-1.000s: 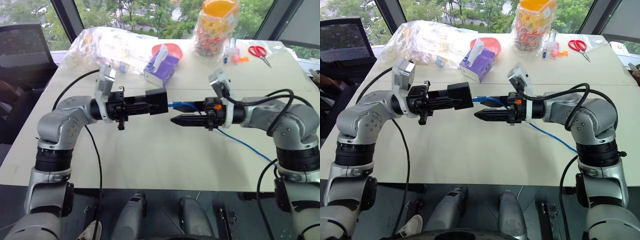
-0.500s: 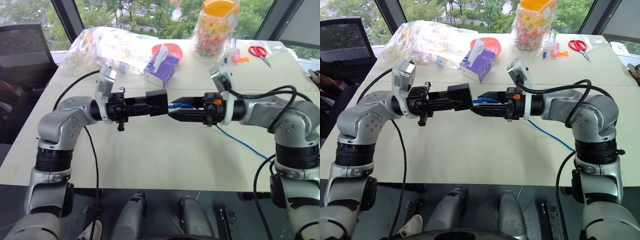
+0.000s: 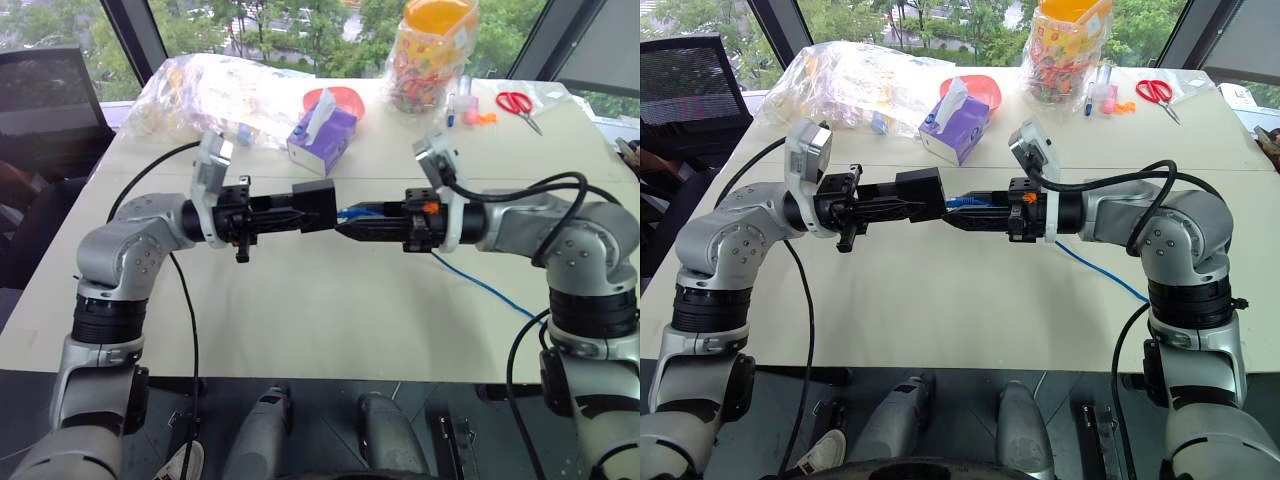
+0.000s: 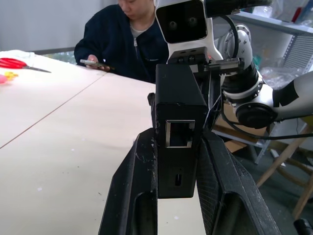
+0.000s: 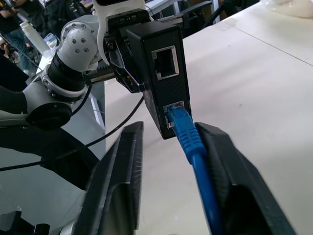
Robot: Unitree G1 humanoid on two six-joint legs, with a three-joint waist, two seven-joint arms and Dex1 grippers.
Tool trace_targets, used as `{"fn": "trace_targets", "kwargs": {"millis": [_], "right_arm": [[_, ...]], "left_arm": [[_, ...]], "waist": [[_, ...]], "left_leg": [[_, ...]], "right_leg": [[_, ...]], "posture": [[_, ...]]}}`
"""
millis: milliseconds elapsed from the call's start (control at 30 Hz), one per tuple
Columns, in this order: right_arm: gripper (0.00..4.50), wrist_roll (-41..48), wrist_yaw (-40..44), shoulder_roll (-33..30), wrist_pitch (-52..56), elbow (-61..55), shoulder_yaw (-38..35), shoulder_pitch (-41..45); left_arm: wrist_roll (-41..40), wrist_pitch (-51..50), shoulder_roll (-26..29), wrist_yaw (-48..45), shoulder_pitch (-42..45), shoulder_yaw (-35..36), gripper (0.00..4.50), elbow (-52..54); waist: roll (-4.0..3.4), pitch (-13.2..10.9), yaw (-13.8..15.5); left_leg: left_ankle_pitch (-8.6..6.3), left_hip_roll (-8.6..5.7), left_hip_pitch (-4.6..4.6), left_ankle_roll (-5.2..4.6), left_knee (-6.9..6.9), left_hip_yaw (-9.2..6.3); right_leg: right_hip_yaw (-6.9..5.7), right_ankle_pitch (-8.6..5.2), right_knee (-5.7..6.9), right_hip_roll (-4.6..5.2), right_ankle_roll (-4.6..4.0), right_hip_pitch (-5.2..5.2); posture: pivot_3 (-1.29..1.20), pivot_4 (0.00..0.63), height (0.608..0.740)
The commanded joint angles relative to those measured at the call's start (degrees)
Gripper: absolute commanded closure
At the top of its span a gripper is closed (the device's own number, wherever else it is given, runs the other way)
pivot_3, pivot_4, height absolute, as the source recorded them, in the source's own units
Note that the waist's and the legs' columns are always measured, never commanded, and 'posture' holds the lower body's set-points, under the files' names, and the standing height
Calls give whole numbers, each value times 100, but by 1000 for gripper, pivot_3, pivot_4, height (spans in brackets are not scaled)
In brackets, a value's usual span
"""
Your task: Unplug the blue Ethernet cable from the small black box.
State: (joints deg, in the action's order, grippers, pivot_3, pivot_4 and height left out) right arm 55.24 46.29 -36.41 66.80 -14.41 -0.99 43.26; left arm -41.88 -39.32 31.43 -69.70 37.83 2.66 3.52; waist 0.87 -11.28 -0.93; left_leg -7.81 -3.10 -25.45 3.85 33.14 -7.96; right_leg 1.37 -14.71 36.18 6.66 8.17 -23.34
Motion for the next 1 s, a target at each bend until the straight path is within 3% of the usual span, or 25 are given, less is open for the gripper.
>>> {"fn": "trace_targets", "kwargs": {"millis": [33,333,467,933,1000], "right_arm": [[2579,64,66,-73,-25,-135,-115,167],[2579,17,138,-158,-64,-11,-129,270],[3916,-37,166,-162,-86,18,-113,295],[3916,-46,183,-127,-78,-138,-56,173],[3376,-79,165,-124,-100,-155,-39,160]], "left_arm": [[-42,122,9,2,-22,24,4013,197],[-13,156,74,-39,-106,-12,4013,250],[-14,172,82,-28,-91,-19,4013,235],[-65,186,58,35,33,13,4013,120],[-75,176,56,37,49,19,4013,110]], "waist": [[0,0,1],[0,0,-2],[0,0,-1],[0,0,0],[0,0,1]], "left_leg": [[0,0,0,0,0,0],[0,0,0,0,0,0],[0,0,0,0,0,0],[0,0,-1,0,-1,0],[0,0,-1,0,-1,0]], "right_leg": [[0,0,0,0,0,0],[0,0,0,0,0,0],[0,0,-1,0,0,0],[0,0,-1,0,-1,-1],[0,0,-1,0,-1,-1]], "posture": [[0,150,728],[0,150,728],[0,150,728],[0,150,728],[0,150,728]]}}
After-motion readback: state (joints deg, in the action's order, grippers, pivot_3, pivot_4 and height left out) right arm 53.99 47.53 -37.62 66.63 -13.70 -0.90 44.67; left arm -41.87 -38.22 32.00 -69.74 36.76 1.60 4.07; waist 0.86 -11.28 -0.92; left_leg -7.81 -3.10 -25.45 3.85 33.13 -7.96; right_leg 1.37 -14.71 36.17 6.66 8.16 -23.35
